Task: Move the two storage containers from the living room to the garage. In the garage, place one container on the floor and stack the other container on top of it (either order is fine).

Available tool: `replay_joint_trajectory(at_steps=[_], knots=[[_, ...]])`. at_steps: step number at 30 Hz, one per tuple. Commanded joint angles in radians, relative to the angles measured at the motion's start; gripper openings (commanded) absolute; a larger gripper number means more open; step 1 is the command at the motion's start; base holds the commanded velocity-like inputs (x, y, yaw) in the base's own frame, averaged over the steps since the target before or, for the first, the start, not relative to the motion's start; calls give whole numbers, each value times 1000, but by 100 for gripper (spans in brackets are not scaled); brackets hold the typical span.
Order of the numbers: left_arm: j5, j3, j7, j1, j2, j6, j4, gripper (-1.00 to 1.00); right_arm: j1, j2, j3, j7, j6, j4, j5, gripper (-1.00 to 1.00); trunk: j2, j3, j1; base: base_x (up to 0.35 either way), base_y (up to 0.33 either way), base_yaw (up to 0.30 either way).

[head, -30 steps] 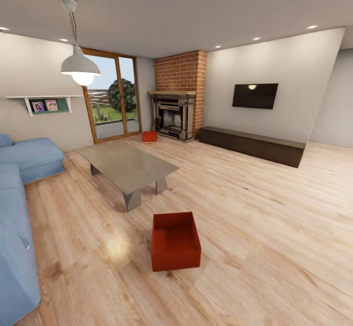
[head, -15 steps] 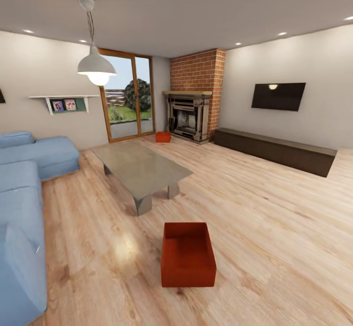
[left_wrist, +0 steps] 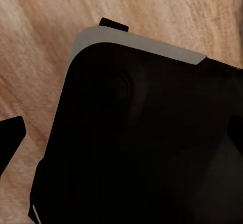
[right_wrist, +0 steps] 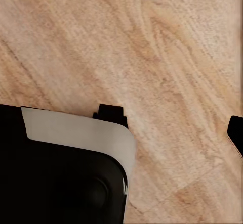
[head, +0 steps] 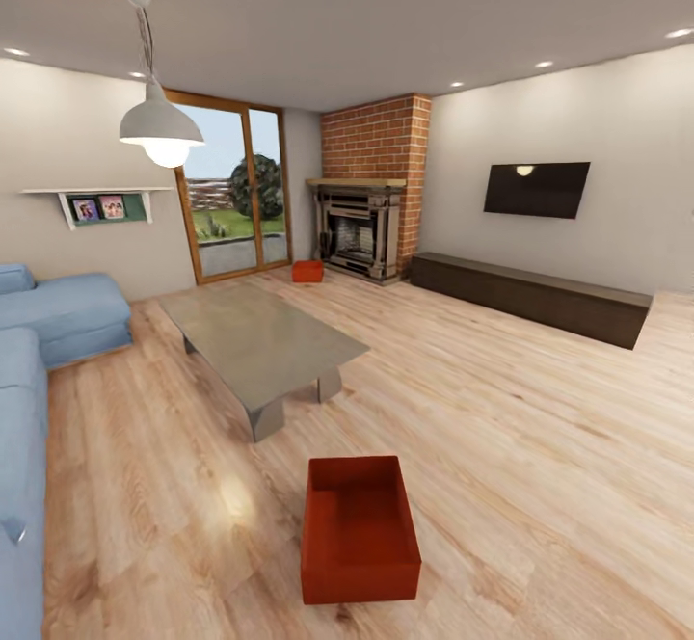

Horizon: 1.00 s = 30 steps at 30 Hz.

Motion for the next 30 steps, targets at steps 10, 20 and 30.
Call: replay_joint_trajectory(at_steps=[10, 20, 30], knots=[[3, 1, -5, 0, 0, -4, -1, 100, -1, 0, 5, 2, -5, 3, 5, 100, 0, -1, 0, 91, 0, -4], [3, 1, -8, 0, 0, -4, -2, 100, -1, 0, 5, 2, -6, 3, 4, 100, 0, -1, 0, 0, 0, -33], [4, 3, -8, 0, 0, -4, -3, 100, -1, 0, 5, 2, -6, 3, 3, 100, 0, -1, 0, 0, 0, -201]])
